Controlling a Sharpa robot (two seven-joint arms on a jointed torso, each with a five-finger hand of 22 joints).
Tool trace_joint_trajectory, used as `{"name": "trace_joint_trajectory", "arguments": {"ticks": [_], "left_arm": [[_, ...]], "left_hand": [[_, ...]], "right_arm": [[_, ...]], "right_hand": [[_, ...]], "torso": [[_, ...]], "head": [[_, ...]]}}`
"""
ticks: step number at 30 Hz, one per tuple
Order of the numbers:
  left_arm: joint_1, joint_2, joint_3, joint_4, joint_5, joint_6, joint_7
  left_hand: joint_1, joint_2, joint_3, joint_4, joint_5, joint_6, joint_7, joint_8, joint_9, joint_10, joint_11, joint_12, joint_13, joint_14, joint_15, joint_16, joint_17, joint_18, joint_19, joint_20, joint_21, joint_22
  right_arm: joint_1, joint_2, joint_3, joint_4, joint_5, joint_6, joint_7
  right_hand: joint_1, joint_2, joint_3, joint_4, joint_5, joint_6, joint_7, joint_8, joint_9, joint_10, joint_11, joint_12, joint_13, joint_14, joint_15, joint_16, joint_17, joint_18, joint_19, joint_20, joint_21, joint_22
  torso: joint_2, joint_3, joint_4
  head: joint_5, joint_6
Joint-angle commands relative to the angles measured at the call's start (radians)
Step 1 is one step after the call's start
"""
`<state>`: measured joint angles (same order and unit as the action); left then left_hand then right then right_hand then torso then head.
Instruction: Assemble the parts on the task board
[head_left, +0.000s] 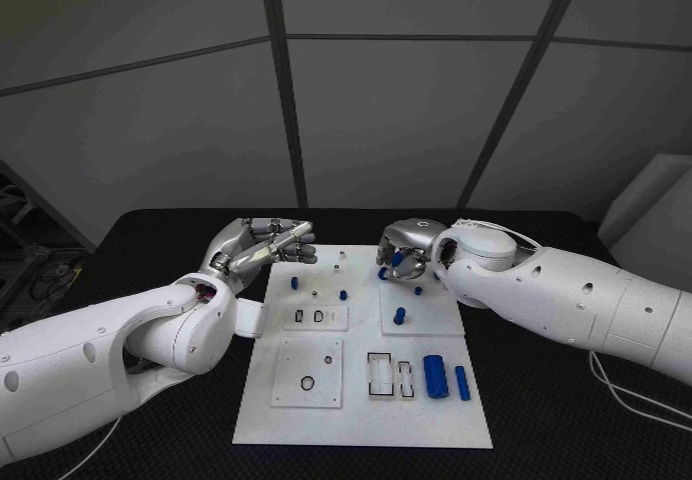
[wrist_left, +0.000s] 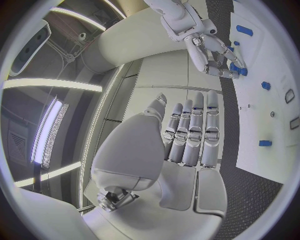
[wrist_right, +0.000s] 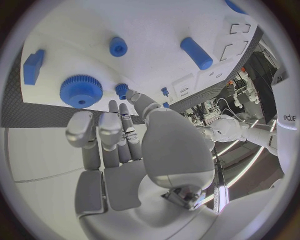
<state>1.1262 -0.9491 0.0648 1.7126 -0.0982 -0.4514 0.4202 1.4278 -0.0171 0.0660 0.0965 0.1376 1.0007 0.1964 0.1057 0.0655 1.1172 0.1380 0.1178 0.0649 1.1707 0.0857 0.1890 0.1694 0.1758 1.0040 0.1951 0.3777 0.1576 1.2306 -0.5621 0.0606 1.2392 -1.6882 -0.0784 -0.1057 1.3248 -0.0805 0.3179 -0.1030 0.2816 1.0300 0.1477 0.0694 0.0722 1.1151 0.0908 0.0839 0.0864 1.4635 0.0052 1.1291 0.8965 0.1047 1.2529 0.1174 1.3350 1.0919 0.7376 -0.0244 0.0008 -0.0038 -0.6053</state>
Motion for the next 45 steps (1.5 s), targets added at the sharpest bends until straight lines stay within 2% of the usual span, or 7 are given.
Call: {"name": "trace_joint_trajectory", "arguments": {"ticks": [1, 23, 29, 33, 40, 45], "left_arm": [[0.001, -0.001, 0.001, 0.001, -0.009, 0.015, 0.004], [0.001, -0.002, 0.001, -0.002, -0.009, 0.019, 0.003], [0.001, -0.002, 0.001, -0.002, -0.009, 0.019, 0.003], [0.002, -0.003, 0.001, -0.002, -0.009, 0.020, 0.002], [0.002, -0.006, 0.001, -0.001, -0.009, 0.021, 0.001], [0.002, -0.007, 0.001, -0.003, -0.009, 0.022, 0.001]], "left_hand": [[-0.006, -0.007, -0.005, -0.003, -0.003, 0.003, 0.005, -0.006, -0.001, 0.004, 0.004, -0.006, 0.000, 0.004, 0.004, -0.006, 0.001, 0.006, 0.008, -0.002, 0.000, -0.001], [-0.007, -0.006, -0.005, -0.003, -0.003, 0.003, 0.006, -0.009, -0.001, 0.003, 0.005, -0.009, 0.000, 0.004, 0.004, -0.010, 0.002, 0.006, 0.009, -0.002, -0.001, -0.002], [-0.007, -0.006, -0.004, -0.004, -0.003, 0.003, 0.007, -0.010, -0.001, 0.002, 0.005, -0.011, 0.000, 0.004, 0.005, -0.011, 0.003, 0.006, 0.009, -0.001, -0.001, -0.002], [-0.007, -0.006, -0.004, -0.004, -0.003, 0.003, 0.007, -0.010, -0.001, 0.002, 0.005, -0.011, 0.000, 0.004, 0.005, -0.011, 0.003, 0.006, 0.009, -0.001, -0.001, -0.002], [-0.006, -0.004, -0.003, -0.005, -0.003, 0.002, 0.007, -0.012, -0.001, 0.002, 0.006, -0.013, 0.000, 0.004, 0.005, -0.013, 0.004, 0.006, 0.009, -0.001, -0.002, -0.002], [-0.006, -0.004, -0.003, -0.005, -0.003, 0.002, 0.007, -0.012, -0.001, 0.002, 0.006, -0.013, 0.000, 0.004, 0.005, -0.013, 0.004, 0.006, 0.009, -0.001, -0.002, -0.002]], "right_arm": [[0.002, 0.003, 0.000, -0.003, -0.009, 0.030, -0.005], [0.002, 0.029, -0.002, -0.035, -0.009, 0.058, 0.001], [0.002, 0.034, -0.003, -0.037, -0.009, 0.048, 0.005], [0.002, 0.032, -0.003, -0.035, -0.009, 0.007, 0.011], [0.002, 0.013, -0.003, -0.005, 0.003, -0.131, 0.029], [0.002, 0.015, -0.003, 0.003, 0.007, -0.206, 0.019]], "right_hand": [[0.006, 0.007, 0.011, 0.002, 0.000, 0.004, 0.001, 0.003, 0.002, 0.014, 0.000, 0.007, 0.002, 0.019, 0.002, 0.013, 0.011, -0.012, 0.012, -0.001, 0.011, 0.013], [0.010, 0.012, 0.048, 0.008, -0.007, 0.030, 0.001, 0.010, 0.006, 0.060, -0.006, 0.013, 0.005, 0.018, -0.003, 0.052, 0.045, -0.018, 0.028, -0.005, 0.038, 0.054], [0.035, 0.025, 0.081, -0.003, -0.042, 0.052, -0.002, 0.017, 0.011, 0.081, -0.012, 0.015, 0.007, 0.019, -0.007, 0.071, 0.062, -0.022, 0.040, -0.009, 0.053, 0.078], [0.048, 0.034, 0.099, -0.009, -0.055, 0.070, -0.005, 0.024, 0.016, 0.097, -0.016, 0.018, 0.010, 0.019, -0.011, 0.079, 0.069, -0.025, 0.049, -0.011, 0.063, 0.095], [0.063, 0.036, 0.120, -0.021, -0.059, 0.093, -0.009, 0.033, 0.025, 0.121, -0.022, 0.023, 0.015, 0.019, -0.016, 0.089, 0.076, -0.029, 0.062, -0.016, 0.077, 0.118], [0.064, 0.035, 0.124, -0.023, -0.057, 0.092, -0.008, 0.032, 0.025, 0.120, -0.021, 0.021, 0.016, 0.019, -0.016, 0.090, 0.077, -0.029, 0.063, -0.017, 0.079, 0.121]], "torso": [[0.002, -0.0006, 0.0000], [0.006, -0.0018, 0.0033], [0.007, -0.0022, 0.0046], [0.007, -0.0030, 0.0052], [0.008, -0.0034, 0.0056], [0.009, -0.0039, 0.0066]], "head": [[0.000, -0.002], [-0.001, -0.010], [-0.004, -0.010], [-0.003, -0.009], [-0.002, -0.001], [-0.001, 0.005]]}}
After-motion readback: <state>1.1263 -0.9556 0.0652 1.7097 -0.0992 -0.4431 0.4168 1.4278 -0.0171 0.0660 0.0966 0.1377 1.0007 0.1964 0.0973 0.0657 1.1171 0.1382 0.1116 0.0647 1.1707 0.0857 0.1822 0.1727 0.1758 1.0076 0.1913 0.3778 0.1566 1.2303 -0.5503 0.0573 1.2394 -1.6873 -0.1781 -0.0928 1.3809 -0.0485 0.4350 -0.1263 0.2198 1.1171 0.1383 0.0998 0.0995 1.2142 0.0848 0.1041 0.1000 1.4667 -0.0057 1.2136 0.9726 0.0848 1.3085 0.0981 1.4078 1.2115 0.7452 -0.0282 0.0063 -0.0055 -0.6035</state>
